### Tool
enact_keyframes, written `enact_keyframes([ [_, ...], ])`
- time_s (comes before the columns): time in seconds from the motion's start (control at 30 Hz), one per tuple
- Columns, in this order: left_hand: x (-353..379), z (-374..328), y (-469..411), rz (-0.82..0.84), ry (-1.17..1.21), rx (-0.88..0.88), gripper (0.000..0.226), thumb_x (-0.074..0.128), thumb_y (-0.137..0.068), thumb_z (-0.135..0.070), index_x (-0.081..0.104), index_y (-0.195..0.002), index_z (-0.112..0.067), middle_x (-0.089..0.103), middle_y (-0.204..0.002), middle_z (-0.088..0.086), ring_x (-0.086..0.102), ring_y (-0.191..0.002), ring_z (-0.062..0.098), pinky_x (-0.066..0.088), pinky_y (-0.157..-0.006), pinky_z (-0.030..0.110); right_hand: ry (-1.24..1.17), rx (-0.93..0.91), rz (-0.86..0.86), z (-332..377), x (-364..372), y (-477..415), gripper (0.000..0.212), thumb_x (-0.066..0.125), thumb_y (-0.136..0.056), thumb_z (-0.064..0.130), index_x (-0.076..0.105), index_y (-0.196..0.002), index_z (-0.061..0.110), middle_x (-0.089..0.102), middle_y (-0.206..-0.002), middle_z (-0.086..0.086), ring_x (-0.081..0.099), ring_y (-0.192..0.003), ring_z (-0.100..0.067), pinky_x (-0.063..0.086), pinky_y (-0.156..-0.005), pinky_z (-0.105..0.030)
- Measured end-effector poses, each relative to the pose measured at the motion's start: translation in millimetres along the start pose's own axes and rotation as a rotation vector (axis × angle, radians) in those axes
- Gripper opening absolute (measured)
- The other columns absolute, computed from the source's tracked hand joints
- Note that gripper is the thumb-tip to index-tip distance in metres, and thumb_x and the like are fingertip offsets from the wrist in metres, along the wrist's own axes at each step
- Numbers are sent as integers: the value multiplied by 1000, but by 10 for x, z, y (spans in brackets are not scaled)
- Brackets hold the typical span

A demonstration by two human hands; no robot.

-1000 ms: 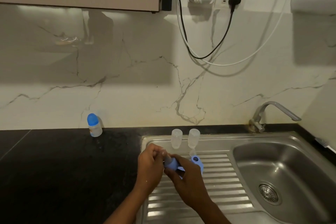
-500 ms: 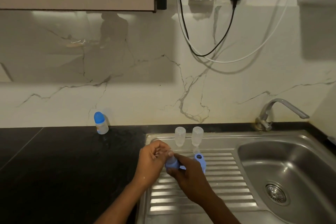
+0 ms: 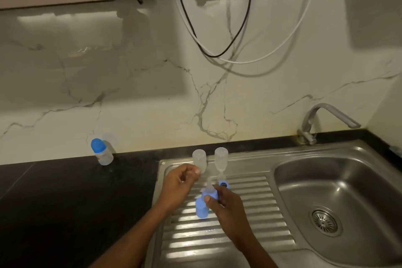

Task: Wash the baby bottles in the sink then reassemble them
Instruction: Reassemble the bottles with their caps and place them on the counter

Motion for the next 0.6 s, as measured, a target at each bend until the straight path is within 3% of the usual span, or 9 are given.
enact_keyframes([
  [0.1,164,196,-515,13,-413,54,27,67,-94,-20,66,-121,-18,67,-122,0,63,-111,19,52,-99,40,-111,65,-48,-107,-190,-70,10,68,-92,11,74,-98,16,77,-90,0,72,-88,-16,56,-87,-36],
  [0.2,348,318,-868,192,-796,72,67,66,-91,-14,38,-152,-21,27,-159,12,30,-144,34,33,-115,43,-229,114,-50,-106,-250,-28,11,68,-91,6,75,-98,12,77,-90,-5,73,-89,-21,56,-88,-39],
  [0.3,615,536,-1147,426,-1136,58,89,65,-90,-11,13,-160,-29,-2,-167,8,8,-150,38,30,-117,51,-343,172,-60,-252,-343,-25,7,75,-84,10,78,-91,12,76,-89,-12,73,-87,-24,57,-87,-41],
  [0.43,752,768,-1306,505,-1286,-4,78,64,-89,-12,26,-156,-28,17,-161,11,22,-143,41,38,-113,48,-411,233,-91,-385,-465,5,21,76,-68,19,76,-87,10,75,-87,-19,69,-79,-25,56,-76,-36],
  [0.53,590,765,-1265,347,-1209,-64,62,65,-90,-14,41,-147,-22,34,-147,13,36,-132,38,41,-108,45,-479,269,-105,-400,-516,-17,32,77,-66,18,72,-96,6,75,-91,-20,70,-84,-29,56,-83,-43],
  [0.6,377,778,-1116,193,-957,-153,54,69,-89,-20,46,-138,-17,44,-137,15,48,-123,36,46,-101,44,-532,289,-98,-372,-515,-59,33,77,-71,18,70,-102,7,74,-97,-19,72,-91,-31,58,-84,-42],
])
Point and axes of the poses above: each hand's wrist, its own y-axis away from the middle knuckle, its own x-axis out of the palm, z = x × y, the point moved 6 cm from there along -y, towards the middle knuckle
